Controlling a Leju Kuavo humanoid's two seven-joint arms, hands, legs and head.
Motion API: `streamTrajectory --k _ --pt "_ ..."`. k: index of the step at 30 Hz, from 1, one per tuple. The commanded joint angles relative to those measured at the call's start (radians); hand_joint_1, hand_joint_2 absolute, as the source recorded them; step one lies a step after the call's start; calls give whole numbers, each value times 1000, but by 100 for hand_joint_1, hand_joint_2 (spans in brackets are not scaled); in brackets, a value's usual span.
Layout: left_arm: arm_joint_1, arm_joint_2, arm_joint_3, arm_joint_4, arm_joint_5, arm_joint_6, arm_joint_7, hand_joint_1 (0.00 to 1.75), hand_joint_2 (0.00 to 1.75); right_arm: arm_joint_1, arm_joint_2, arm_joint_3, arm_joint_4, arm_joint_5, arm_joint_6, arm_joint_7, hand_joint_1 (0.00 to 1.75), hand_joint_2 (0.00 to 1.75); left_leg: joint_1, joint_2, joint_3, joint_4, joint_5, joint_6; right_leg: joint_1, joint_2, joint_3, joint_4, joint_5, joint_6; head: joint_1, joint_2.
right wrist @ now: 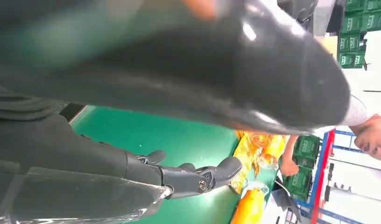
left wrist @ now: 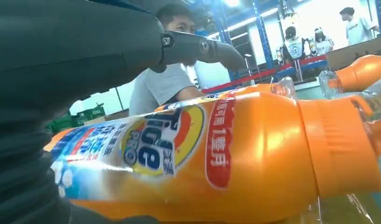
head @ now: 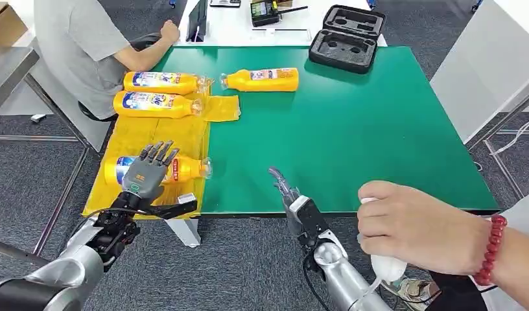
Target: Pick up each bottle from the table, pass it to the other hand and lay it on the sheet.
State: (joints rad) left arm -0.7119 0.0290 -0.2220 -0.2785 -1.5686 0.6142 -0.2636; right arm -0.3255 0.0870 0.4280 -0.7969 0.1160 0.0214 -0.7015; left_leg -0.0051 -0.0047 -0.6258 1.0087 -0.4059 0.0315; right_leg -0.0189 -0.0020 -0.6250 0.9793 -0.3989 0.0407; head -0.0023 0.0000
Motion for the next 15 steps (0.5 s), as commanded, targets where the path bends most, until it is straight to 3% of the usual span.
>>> streamTrajectory --k 1,12,15 --pt "-35 4 -52 49 -2 12 6 0 175 -27 -4 26 35 0 2 3 0 0 2 1 5 0 -2 -2 2 1 5 0 -2 -2 0 0" --pt "-34 -15 -32 34 12 74 13 0 175 -31 -1 20 54 3 -6 3 0 0 2 0 5 1 -3 -2 2 0 5 0 -2 -2 0 0" --pt "-6 -21 -6 -54 38 84 -4 0 175 -25 -3 16 51 6 -11 3 0 0 2 0 5 0 -2 -2 2 -1 6 0 -2 -2 0 0"
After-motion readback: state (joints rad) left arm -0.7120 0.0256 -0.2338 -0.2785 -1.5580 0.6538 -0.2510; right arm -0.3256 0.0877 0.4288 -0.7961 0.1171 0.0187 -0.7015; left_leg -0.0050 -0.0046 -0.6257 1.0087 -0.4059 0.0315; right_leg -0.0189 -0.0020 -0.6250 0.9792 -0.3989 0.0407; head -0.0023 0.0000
